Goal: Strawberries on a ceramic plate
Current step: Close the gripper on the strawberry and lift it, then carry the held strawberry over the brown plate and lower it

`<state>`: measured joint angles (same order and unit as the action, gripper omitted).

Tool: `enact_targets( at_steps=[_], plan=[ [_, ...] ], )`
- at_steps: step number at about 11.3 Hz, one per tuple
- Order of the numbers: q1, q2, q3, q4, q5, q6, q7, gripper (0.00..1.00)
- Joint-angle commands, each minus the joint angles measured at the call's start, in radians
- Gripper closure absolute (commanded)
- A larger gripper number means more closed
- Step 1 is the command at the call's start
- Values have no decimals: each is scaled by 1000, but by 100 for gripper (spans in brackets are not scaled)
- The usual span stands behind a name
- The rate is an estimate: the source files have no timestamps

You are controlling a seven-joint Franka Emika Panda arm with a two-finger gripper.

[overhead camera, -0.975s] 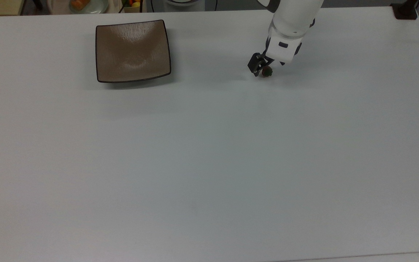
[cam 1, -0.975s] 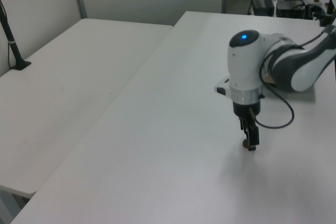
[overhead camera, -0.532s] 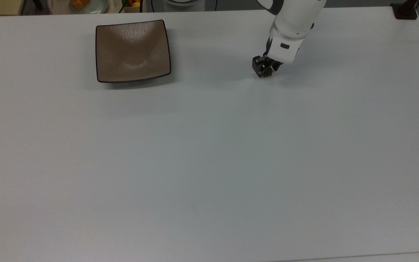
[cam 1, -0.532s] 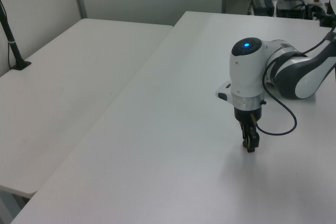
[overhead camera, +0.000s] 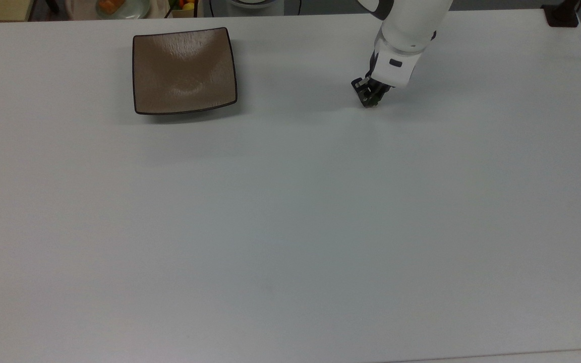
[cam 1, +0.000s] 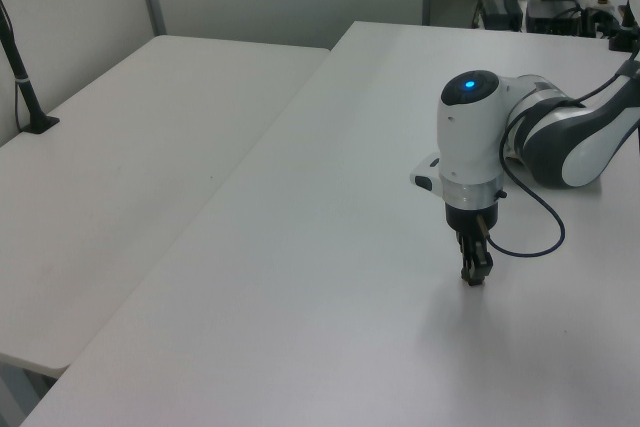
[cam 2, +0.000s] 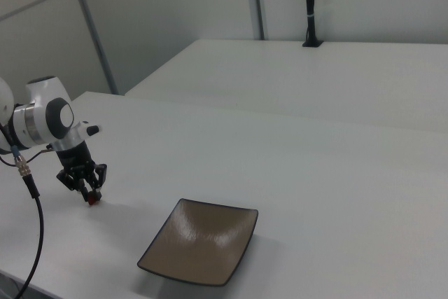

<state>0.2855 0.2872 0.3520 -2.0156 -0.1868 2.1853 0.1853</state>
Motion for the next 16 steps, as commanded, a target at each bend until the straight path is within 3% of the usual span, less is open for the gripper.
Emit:
enact_targets(
  at_steps=[1, 3, 4, 5, 8, 10, 13, 16],
  plan=[
    [-8, -51, -5, 34, -6, -19, 28, 84],
    [-32, -82, -14, 108, 6, -114, 25, 84],
    [-40, -92, -34, 153, 44, -154, 19, 84],
    [-40, -109, -69, 193, 87, -189, 14, 84],
    [-40, -177, -151, 251, 119, -283, -29, 84],
    [-40, -213, -215, 290, 171, -361, -123, 84],
    [-46, -255, -309, 316, 184, -459, -266, 84],
    [-104, -295, -347, 314, 181, -574, -490, 83]
  ],
)
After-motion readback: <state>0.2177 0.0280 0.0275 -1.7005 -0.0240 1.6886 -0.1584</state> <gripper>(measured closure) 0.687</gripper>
